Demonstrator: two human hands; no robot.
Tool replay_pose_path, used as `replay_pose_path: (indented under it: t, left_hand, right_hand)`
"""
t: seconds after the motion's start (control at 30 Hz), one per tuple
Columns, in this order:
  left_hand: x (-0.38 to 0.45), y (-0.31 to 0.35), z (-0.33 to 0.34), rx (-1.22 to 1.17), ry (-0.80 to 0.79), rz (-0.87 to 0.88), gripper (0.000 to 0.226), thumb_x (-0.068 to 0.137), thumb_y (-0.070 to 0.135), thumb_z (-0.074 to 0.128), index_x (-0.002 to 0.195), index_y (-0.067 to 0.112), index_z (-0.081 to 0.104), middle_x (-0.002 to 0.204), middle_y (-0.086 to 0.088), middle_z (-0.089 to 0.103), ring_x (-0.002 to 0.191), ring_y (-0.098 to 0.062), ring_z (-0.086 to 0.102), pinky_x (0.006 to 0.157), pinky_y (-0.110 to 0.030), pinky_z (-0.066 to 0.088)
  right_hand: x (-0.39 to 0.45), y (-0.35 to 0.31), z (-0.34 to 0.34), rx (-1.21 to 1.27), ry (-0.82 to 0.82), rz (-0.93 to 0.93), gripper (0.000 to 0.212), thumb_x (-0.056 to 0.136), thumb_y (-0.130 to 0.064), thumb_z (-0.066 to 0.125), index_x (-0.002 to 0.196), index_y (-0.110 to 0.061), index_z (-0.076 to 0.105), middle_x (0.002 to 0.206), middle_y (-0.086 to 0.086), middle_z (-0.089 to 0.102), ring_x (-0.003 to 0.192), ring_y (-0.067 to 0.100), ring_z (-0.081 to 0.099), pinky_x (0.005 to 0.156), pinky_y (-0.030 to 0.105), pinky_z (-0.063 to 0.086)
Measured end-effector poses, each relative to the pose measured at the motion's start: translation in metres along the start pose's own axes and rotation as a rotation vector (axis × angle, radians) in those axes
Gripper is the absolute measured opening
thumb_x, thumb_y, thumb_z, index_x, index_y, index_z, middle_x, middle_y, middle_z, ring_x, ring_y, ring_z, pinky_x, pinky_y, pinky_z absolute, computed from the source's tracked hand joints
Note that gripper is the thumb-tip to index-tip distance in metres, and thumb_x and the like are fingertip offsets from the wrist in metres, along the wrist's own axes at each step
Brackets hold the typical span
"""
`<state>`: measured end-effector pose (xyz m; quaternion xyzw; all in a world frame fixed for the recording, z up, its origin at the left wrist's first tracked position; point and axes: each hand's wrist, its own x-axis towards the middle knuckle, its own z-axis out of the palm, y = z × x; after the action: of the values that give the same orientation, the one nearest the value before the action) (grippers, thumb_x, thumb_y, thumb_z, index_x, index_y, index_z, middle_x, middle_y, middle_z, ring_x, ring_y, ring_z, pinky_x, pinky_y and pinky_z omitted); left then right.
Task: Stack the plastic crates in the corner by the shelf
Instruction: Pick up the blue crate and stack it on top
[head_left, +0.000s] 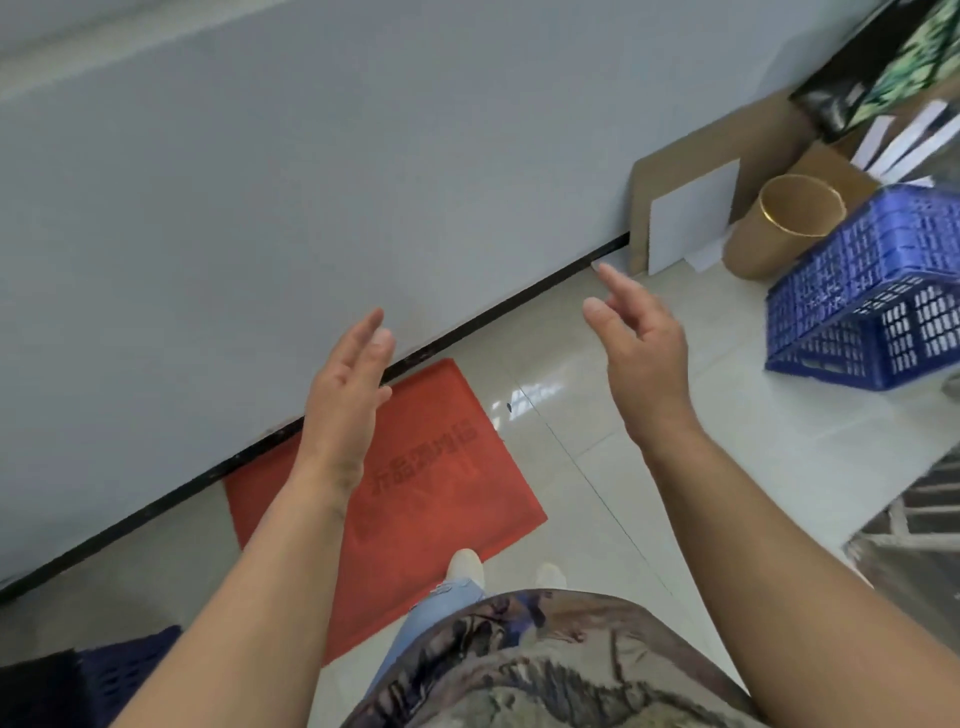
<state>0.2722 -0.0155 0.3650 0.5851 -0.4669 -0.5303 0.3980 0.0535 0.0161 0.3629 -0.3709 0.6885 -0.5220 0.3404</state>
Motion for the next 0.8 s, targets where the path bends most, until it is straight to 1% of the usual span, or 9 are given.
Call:
replay_pose_path:
  t: [0.1, 0.23, 0.3, 0.43, 0.57, 0.63, 0.7, 0.73, 0.8]
  left_hand:
    - [0.020, 0.010, 0.019, 0.008, -0.098, 0.016, 0.029, 0.093, 0.040, 0.048, 0.122, 0.043, 0.051, 0.134, 0.012, 0.050, 0.125, -0.008, 0.049, 0.105, -0.041, 0.041]
    - [0.039, 0.021, 0.050, 0.020, -0.261, 0.042, 0.034, 0.091, 0.045, 0.050, 0.125, 0.043, 0.051, 0.135, 0.011, 0.054, 0.123, -0.003, 0.049, 0.109, -0.040, 0.035]
    - [0.043, 0.021, 0.067, 0.035, -0.354, 0.048, 0.037, 0.085, 0.051, 0.052, 0.122, 0.046, 0.051, 0.134, 0.010, 0.056, 0.123, -0.002, 0.049, 0.109, -0.040, 0.035]
    - [0.048, 0.018, 0.101, 0.062, -0.485, 0.044, 0.042, 0.081, 0.053, 0.051, 0.122, 0.046, 0.051, 0.133, 0.010, 0.056, 0.119, 0.000, 0.052, 0.102, -0.035, 0.041]
    - [0.046, 0.020, 0.150, 0.119, -0.572, 0.055, 0.038, 0.077, 0.054, 0.050, 0.115, 0.049, 0.054, 0.127, 0.009, 0.060, 0.110, 0.002, 0.057, 0.095, -0.030, 0.044]
    - [0.043, 0.024, 0.185, 0.145, -0.608, 0.074, 0.034, 0.080, 0.052, 0.052, 0.113, 0.049, 0.055, 0.125, 0.009, 0.061, 0.107, 0.002, 0.058, 0.095, -0.029, 0.045]
    - [0.039, 0.028, 0.223, 0.151, -0.630, 0.090, 0.029, 0.088, 0.045, 0.053, 0.117, 0.045, 0.055, 0.125, 0.008, 0.060, 0.109, 0.001, 0.058, 0.097, -0.030, 0.044]
    - [0.035, 0.030, 0.244, 0.157, -0.641, 0.098, 0.029, 0.091, 0.042, 0.052, 0.119, 0.042, 0.055, 0.126, 0.008, 0.060, 0.110, 0.000, 0.057, 0.098, -0.031, 0.043]
    - [0.025, 0.035, 0.289, 0.173, -0.689, 0.115, 0.032, 0.091, 0.040, 0.051, 0.122, 0.039, 0.055, 0.127, 0.011, 0.059, 0.115, -0.003, 0.056, 0.102, -0.034, 0.042]
  right_hand:
    - [-0.002, -0.003, -0.017, -0.010, 0.105, 0.017, 0.035, 0.097, -0.033, 0.046, 0.130, -0.028, 0.056, 0.137, -0.006, 0.052, 0.116, -0.005, 0.049, 0.104, 0.017, 0.037]
    - [0.000, -0.007, -0.042, -0.038, 0.268, 0.059, 0.039, 0.101, -0.038, 0.034, 0.131, -0.027, 0.056, 0.128, -0.010, 0.054, 0.124, 0.005, 0.048, 0.109, 0.030, 0.035]
    - [0.000, -0.004, -0.054, -0.031, 0.348, 0.068, 0.040, 0.101, -0.038, 0.032, 0.130, -0.026, 0.057, 0.127, -0.011, 0.055, 0.123, 0.007, 0.051, 0.107, 0.030, 0.038]
    - [-0.008, 0.011, -0.080, -0.009, 0.458, 0.111, 0.042, 0.102, -0.038, 0.031, 0.133, -0.023, 0.054, 0.134, -0.007, 0.055, 0.116, 0.004, 0.055, 0.095, 0.016, 0.039]
    - [-0.012, 0.032, -0.121, 0.007, 0.537, 0.140, 0.042, 0.101, -0.038, 0.031, 0.133, -0.024, 0.054, 0.134, -0.007, 0.055, 0.117, 0.005, 0.055, 0.091, 0.011, 0.039]
    - [-0.008, 0.042, -0.151, 0.019, 0.592, 0.149, 0.042, 0.101, -0.039, 0.031, 0.133, -0.023, 0.055, 0.132, -0.007, 0.055, 0.117, 0.005, 0.055, 0.086, 0.005, 0.038]
    - [-0.003, 0.050, -0.185, 0.047, 0.636, 0.159, 0.042, 0.101, -0.038, 0.032, 0.132, -0.023, 0.056, 0.129, -0.008, 0.056, 0.116, 0.005, 0.055, 0.080, -0.002, 0.038]
    - [0.000, 0.053, -0.204, 0.061, 0.661, 0.160, 0.041, 0.101, -0.038, 0.033, 0.130, -0.023, 0.057, 0.127, -0.009, 0.057, 0.116, 0.005, 0.055, 0.081, -0.002, 0.038]
    - [0.005, 0.059, -0.244, 0.082, 0.720, 0.158, 0.040, 0.100, -0.039, 0.035, 0.128, -0.024, 0.060, 0.120, -0.012, 0.058, 0.115, 0.006, 0.056, 0.092, 0.009, 0.040]
